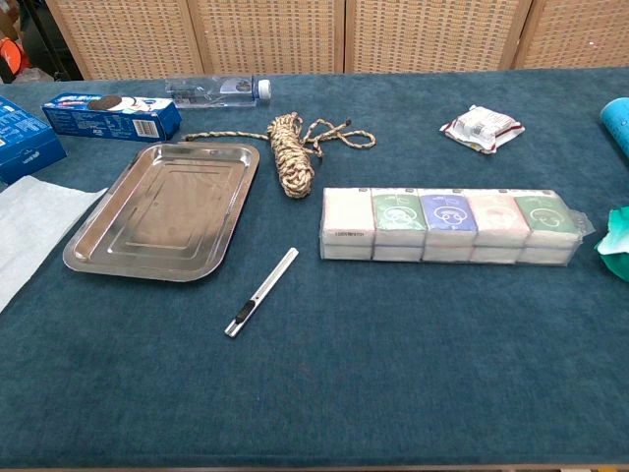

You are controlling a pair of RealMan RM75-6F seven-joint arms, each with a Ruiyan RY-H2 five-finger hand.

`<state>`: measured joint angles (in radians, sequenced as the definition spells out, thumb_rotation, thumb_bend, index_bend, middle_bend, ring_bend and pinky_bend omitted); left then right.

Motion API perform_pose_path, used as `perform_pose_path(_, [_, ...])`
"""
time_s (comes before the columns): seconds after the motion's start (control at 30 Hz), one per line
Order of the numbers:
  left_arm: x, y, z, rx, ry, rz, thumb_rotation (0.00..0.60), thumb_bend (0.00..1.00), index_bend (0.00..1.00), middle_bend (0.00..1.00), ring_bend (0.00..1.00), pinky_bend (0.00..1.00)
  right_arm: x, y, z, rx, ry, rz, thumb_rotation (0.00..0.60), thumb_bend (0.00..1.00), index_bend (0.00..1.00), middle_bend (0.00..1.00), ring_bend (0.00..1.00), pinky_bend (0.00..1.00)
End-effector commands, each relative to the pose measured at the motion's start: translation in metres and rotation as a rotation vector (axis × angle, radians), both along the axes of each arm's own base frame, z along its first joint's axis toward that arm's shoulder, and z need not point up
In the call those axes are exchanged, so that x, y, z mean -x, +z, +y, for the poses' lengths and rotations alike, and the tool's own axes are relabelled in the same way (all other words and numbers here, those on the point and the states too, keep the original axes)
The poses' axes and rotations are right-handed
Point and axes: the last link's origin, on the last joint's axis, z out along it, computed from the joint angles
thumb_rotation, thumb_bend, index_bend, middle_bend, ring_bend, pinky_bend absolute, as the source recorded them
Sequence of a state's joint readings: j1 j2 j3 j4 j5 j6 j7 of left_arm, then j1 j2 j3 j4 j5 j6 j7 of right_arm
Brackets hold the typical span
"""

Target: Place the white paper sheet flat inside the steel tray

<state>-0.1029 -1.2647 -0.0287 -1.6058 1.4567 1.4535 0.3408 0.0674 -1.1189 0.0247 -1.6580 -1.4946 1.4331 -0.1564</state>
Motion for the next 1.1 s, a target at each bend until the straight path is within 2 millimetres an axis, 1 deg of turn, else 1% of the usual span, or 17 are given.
perform_pose_path(0.03, [0.000, 0.000, 0.000, 0.001, 0.002, 0.003, 0.121, 0.00, 0.12, 0.00, 0.00, 0.00, 0.000, 0.000, 0.000, -0.001, 0.000, -0.001, 0.600, 0.00, 0.00, 0.00, 0.00, 0.00])
perform_pose_path(0.37, [-0.001, -0.001, -0.001, 0.014, 0.007, 0.007, 0.119, 0.00, 0.12, 0.00, 0.00, 0.00, -0.001, 0.002, 0.002, 0.009, 0.004, -0.008, 0.600, 0.00, 0.00, 0.00, 0.00, 0.00])
perform_pose_path(0.6, [0.003, -0.005, 0.000, 0.049, 0.029, 0.007, 0.117, 0.00, 0.12, 0.00, 0.00, 0.00, 0.000, 0.002, 0.000, 0.014, -0.004, -0.006, 0.600, 0.00, 0.00, 0.00, 0.00, 0.00])
perform_pose_path(0.93, [0.002, -0.010, -0.001, 0.082, 0.046, 0.013, 0.118, 0.00, 0.12, 0.00, 0.00, 0.00, 0.001, 0.005, 0.001, 0.022, -0.007, -0.010, 0.600, 0.00, 0.00, 0.00, 0.00, 0.00])
perform_pose_path(1.1, [0.007, -0.012, -0.003, 0.106, 0.067, 0.041, 0.117, 0.00, 0.12, 0.00, 0.00, 0.00, 0.001, 0.006, 0.001, 0.025, -0.004, -0.011, 0.600, 0.00, 0.00, 0.00, 0.00, 0.00])
